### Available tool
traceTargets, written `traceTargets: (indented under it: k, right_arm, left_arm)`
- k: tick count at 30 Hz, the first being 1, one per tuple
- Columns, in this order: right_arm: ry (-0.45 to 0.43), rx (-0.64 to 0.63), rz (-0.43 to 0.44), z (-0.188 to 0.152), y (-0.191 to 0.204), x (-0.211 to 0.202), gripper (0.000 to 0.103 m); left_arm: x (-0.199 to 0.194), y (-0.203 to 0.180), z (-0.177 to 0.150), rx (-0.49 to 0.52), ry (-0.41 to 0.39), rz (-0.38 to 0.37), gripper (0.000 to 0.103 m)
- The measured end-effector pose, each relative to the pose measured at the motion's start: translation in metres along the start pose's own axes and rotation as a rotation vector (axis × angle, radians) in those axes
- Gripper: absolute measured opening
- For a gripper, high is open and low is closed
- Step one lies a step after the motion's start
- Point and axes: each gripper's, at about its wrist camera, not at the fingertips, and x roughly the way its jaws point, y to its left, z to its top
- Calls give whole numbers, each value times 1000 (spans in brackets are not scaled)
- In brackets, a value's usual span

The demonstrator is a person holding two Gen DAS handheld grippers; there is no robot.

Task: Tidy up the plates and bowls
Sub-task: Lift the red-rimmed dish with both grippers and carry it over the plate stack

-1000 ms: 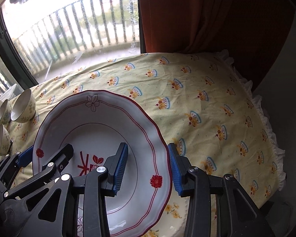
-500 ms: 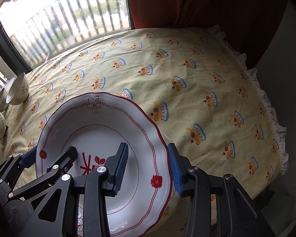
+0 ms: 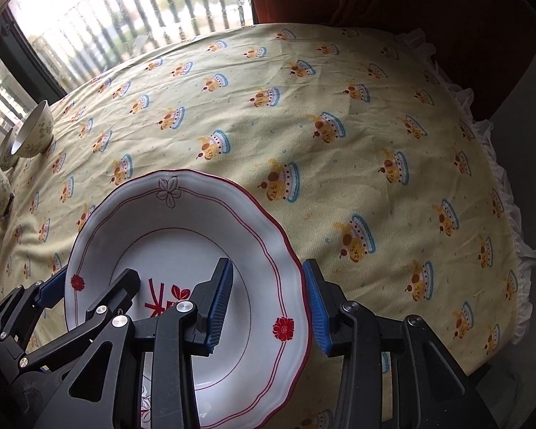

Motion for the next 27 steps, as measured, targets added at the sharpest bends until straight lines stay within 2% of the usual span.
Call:
traceTargets:
  k: [10,19,21,23,24,27]
  right_arm:
    - [14,-34,52,-4,-7,11,44]
    - [7,-48,110,-3,-13,1,44]
    - [-12,-67,114,-2,-14,-4,40]
    - [-12,-93,98,-2,-13,-2,28]
    - [-3,-94,97,-2,-13,1,25]
    - [3,-94,99,-1,-12,3,23]
  left_arm:
    - [0,-9,-6,-42,-45,95,61]
    - [1,-11,-6,-50,-53,113,66]
    - [1,-11,-6,-54,-55,116,67]
    - [2,-12,-6,-51,-51,134,69]
    - [3,-11,-6,-48,-52,142,69]
    - [3,-8,-6,-61,-50,140,70]
